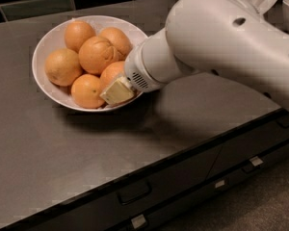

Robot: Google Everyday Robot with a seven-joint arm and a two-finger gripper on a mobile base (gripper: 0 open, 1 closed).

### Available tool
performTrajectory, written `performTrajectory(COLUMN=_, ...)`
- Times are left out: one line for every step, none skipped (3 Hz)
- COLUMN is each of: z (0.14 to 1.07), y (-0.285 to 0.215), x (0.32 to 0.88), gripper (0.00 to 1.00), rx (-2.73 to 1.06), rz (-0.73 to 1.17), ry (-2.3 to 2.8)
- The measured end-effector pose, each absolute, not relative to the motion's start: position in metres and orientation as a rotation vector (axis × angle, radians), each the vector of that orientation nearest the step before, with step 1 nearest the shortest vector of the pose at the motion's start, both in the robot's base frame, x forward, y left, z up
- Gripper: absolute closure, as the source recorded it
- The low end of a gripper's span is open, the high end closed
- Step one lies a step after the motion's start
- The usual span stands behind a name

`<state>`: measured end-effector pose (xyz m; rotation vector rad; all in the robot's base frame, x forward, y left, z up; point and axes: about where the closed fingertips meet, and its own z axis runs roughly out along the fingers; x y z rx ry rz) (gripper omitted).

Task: Pick orange from white bowl

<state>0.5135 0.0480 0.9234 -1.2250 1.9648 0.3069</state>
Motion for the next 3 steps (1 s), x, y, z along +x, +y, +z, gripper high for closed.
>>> performTrajectory(z=0.9177, y=0.0539, x=0.5181, gripper=0.37, rx=-1.230, rz=0.331, ry=1.959)
performTrajectory(z=0.9130, y=0.0580, x=0.5212, gripper=0.37, rx=-1.235, rz=0.349, ry=1.957)
performTrajectory(z=0.9130, y=0.0580, x=0.5212, gripper=0.56, rx=-1.235, rz=0.349, ry=1.957)
